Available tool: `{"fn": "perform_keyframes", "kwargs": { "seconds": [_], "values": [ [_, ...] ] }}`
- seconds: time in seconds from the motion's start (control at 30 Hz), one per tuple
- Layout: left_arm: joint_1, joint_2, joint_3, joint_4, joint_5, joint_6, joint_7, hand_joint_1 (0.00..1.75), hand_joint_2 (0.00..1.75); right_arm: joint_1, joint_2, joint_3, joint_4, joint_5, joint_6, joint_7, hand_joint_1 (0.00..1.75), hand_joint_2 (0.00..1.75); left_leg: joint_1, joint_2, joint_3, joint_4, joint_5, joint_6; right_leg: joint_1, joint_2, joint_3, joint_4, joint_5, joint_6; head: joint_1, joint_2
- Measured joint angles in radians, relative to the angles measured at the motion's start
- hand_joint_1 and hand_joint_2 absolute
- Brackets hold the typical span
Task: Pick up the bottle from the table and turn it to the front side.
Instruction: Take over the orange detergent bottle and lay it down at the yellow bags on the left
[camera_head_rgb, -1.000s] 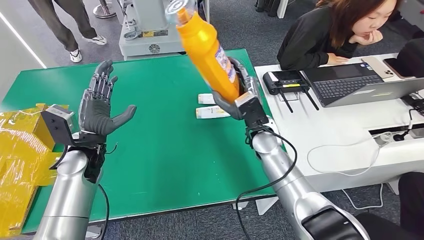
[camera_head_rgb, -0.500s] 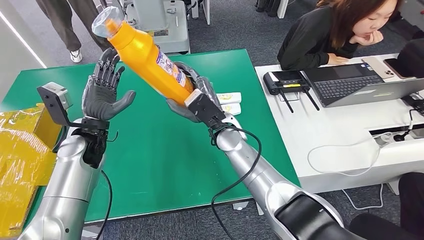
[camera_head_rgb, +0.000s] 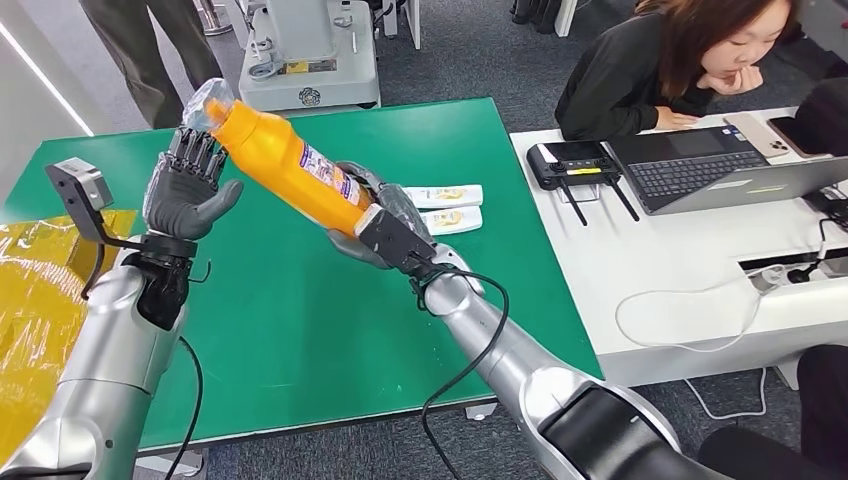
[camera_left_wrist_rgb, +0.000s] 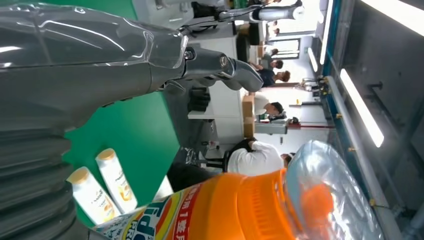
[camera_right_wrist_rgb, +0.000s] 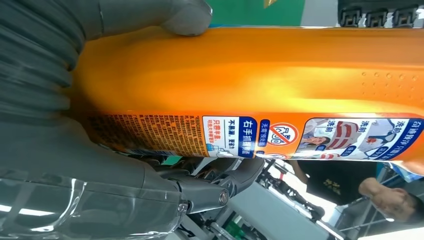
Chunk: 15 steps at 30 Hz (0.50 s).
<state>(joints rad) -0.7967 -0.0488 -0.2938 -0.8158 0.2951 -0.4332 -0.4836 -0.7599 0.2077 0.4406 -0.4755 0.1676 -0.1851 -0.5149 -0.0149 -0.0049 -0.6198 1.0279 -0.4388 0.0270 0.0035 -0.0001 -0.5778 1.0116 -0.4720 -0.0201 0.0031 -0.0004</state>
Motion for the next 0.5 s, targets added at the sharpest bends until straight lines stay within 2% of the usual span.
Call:
{"fn": "perform_keyframes", "kwargs": {
  "seconds": [0.27,0.5],
  "values": [
    [-0.026,0.021,0.0,0.089,0.082,-0.133,0.03,0.0,1.75,0.008,-0.014,0.001,0.027,0.004,-0.009,-0.024,1.75,1.75,0.0,0.0,0.0,0.0,0.0,0.0,0.0,0.0,0.0,0.0,0.0,0.0,0.0,0.0],
    [-0.043,0.004,0.0,0.138,0.149,-0.217,0.056,0.0,1.75,0.007,-0.014,0.011,0.025,0.006,-0.016,-0.039,1.75,1.75,0.0,0.0,0.0,0.0,0.0,0.0,0.0,0.0,0.0,0.0,0.0,0.0,0.0,0.0]
  ]
}}
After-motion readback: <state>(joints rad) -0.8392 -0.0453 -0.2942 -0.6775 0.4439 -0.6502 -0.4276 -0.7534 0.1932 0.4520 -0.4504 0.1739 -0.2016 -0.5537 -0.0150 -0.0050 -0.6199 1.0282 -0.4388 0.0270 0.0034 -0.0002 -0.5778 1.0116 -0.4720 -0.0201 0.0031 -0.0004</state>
